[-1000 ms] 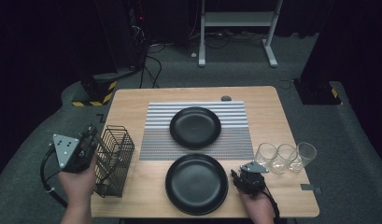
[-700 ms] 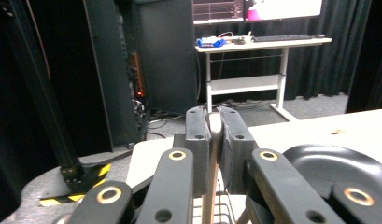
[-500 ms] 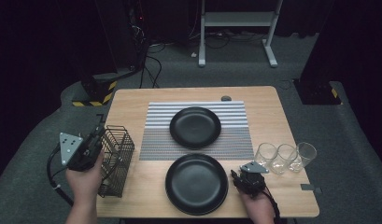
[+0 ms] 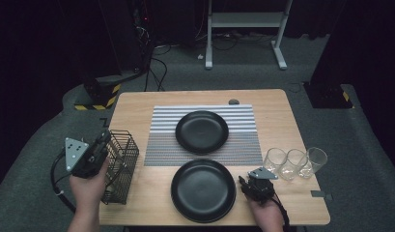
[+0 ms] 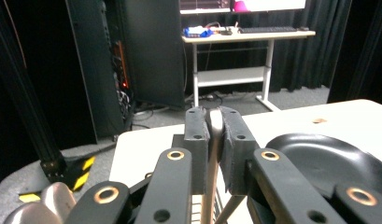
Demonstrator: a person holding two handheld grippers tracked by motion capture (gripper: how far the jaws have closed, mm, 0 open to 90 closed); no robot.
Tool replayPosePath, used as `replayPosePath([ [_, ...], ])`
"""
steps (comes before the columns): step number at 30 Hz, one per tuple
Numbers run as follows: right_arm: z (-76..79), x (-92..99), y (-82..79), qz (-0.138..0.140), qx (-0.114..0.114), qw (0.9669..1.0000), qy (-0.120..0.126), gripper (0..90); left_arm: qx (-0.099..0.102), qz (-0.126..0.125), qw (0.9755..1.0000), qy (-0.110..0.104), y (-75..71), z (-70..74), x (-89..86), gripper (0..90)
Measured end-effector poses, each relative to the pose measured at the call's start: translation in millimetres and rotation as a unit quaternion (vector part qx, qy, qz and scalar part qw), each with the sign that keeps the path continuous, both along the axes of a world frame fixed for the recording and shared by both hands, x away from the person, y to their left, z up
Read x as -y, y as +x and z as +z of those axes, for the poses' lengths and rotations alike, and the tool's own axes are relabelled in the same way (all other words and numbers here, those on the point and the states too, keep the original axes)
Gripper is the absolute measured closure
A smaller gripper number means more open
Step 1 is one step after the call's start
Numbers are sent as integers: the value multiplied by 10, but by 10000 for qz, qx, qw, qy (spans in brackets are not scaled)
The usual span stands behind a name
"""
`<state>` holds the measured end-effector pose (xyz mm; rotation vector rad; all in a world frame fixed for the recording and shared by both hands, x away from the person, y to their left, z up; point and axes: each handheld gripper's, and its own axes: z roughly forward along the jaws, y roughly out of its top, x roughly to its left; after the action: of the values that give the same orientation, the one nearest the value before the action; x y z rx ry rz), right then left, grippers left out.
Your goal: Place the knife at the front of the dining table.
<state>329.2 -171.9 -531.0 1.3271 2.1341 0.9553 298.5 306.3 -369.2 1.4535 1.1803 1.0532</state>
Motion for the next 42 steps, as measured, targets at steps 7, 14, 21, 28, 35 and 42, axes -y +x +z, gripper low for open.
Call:
replayPosePath([
  [7,0,0,0,-1,-1,10000,2,568,-175,-57,9998,70,37,-28,6,812],
  [14,0,0,0,0,0,10000,2,567,-429,-70,9990,114,97,-75,14,809],
  [21,0,0,-1,-4,-3,10000,5,567,-473,-73,9988,129,106,-79,18,811],
  [28,0,0,-1,-5,-4,10000,6,567,-568,-83,9983,127,127,-88,14,809],
  [35,0,1,0,0,-1,10000,3,567,-573,-41,9981,206,124,-79,26,823],
  [42,0,1,1,1,3,10000,0,567,-400,25,9991,122,76,-19,3,828],
])
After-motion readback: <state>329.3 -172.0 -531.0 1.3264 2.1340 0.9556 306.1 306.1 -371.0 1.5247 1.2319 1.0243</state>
